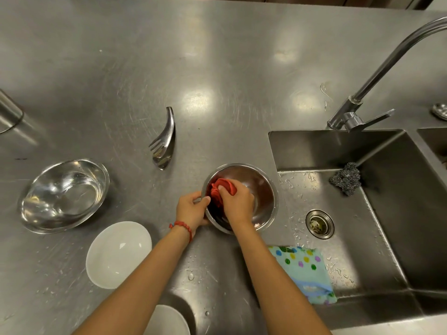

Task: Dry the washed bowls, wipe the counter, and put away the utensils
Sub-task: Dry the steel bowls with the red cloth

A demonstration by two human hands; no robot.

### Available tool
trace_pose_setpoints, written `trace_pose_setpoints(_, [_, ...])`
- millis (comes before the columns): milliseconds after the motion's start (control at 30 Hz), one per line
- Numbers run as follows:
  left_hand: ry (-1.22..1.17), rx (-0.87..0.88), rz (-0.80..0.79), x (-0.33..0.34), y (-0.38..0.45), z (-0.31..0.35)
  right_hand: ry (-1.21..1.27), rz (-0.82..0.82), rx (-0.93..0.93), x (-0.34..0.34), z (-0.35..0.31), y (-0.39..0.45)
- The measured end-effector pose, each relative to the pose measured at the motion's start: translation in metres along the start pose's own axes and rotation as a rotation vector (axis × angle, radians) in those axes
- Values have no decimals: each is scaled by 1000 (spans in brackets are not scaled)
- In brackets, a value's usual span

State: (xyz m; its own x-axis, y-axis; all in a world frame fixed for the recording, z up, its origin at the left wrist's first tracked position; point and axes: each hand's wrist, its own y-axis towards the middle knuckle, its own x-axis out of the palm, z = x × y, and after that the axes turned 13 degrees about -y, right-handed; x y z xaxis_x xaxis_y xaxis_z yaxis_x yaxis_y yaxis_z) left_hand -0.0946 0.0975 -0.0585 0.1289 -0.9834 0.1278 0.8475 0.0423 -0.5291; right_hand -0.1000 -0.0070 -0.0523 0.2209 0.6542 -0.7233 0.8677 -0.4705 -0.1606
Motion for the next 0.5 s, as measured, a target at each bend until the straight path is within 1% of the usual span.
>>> trace_pose_setpoints(67, [-45, -2, 24, 2, -3, -1, 3, 0, -3, 2, 0, 0])
trace_pose_setpoints(100, [-63, -7, 34, 3, -3, -2, 2, -32, -22, 1, 1, 0])
trace_pose_setpoints(200, [-95, -14, 55, 5, -4, -3, -17, -218, -124, -11, 10, 4])
trace_pose_setpoints(233, [-105, -18, 57, 6, -4, -4, -19, -242, -154, -16, 13, 5])
trace_pose_setpoints(267, [-108, -22, 57, 7, -5, -4, -7, -216, -167, -19, 14, 6])
trace_pose_setpoints(333, [-112, -20, 58, 10, -6, -6, 41, -93, -180, -24, 13, 10])
trace_pose_setpoints(367, [-114, -19, 59, 11, -6, -7, 53, -58, -220, -24, 10, 12])
trace_pose_setpoints(433, [-113, -18, 55, 11, -8, -7, 26, -71, -346, -21, 2, 17])
trace_pose_setpoints(500, [-119, -18, 66, 11, -8, -7, -54, -108, -463, -19, -4, 20])
